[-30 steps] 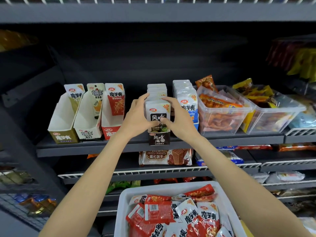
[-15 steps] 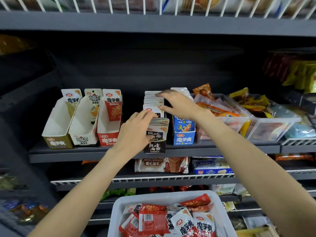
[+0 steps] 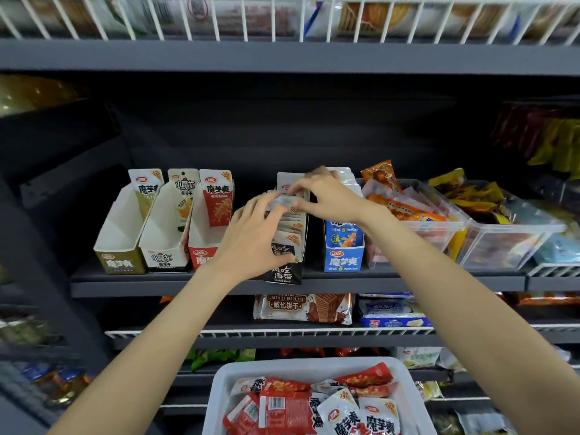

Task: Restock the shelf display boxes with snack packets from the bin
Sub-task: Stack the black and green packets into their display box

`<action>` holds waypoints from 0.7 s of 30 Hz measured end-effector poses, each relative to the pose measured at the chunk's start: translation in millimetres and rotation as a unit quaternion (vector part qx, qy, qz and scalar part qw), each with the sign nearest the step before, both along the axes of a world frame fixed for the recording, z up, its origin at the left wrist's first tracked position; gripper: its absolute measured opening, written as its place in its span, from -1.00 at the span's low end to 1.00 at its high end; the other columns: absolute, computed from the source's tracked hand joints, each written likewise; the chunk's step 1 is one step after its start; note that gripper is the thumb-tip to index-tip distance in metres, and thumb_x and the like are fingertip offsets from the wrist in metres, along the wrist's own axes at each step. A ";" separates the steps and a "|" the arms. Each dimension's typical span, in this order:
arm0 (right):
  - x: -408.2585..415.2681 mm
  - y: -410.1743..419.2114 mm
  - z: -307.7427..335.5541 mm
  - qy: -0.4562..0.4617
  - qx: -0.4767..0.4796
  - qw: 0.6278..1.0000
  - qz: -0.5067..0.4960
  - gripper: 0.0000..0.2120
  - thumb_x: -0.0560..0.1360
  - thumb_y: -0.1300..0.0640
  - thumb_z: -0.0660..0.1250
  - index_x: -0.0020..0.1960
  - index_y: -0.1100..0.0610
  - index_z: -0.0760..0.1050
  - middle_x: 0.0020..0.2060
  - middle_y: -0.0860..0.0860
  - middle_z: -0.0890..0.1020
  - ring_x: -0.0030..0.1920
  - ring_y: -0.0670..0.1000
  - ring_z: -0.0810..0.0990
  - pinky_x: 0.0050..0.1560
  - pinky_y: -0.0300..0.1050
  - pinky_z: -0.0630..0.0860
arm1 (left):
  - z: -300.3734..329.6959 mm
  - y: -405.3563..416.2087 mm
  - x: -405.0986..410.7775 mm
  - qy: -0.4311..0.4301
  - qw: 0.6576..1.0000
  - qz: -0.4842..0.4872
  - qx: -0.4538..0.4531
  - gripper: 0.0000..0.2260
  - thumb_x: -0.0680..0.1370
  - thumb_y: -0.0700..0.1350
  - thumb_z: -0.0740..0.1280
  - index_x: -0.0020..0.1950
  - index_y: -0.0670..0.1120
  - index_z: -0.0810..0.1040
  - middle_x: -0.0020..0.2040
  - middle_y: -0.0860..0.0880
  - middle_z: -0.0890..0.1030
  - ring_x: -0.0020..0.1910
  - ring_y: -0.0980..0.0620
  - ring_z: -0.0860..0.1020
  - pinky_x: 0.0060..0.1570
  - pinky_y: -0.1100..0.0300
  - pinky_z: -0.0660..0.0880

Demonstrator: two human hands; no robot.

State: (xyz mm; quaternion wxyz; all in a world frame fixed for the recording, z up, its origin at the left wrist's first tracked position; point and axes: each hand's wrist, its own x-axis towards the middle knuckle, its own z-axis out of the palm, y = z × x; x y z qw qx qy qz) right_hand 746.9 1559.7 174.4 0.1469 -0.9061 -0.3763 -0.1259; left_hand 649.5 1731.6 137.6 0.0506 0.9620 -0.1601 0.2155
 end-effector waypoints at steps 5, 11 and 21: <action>-20.6 -16.8 -0.2 0.049 0.033 0.995 0.077 -0.73 0.60 0.12 0.21 0.26 0.11 0.50 0.04 -0.04 0.49 0.09 -0.08 0.39 0.14 -0.24 0.29 | 6.4 4.0 7.1 0.031 0.999 -0.013 0.025 -0.16 0.37 0.23 0.42 0.52 0.07 0.08 0.54 -0.02 0.10 0.52 -0.02 0.05 0.44 0.01 0.06; 17.0 -21.9 7.7 -0.085 -0.040 0.995 -0.043 -0.66 0.61 0.09 0.14 0.35 0.14 0.42 0.28 0.08 0.47 0.29 0.07 0.42 0.27 -0.09 0.30 | 7.7 4.8 10.3 -0.013 0.999 -0.008 0.050 -0.19 0.37 0.26 0.40 0.51 0.06 0.12 0.39 0.03 0.31 0.38 0.00 0.27 0.35 0.07 0.21; 43.2 -2.8 0.7 -0.037 -0.078 0.995 -0.051 -0.59 0.58 0.14 0.19 0.43 0.07 0.32 0.35 0.07 0.43 0.38 0.09 0.32 0.38 0.01 0.24 | -1.3 2.5 15.4 -0.024 1.000 -0.003 -0.005 -0.23 0.37 0.19 0.44 0.50 0.09 0.17 0.40 0.05 0.28 0.38 -0.01 0.24 0.30 0.03 0.31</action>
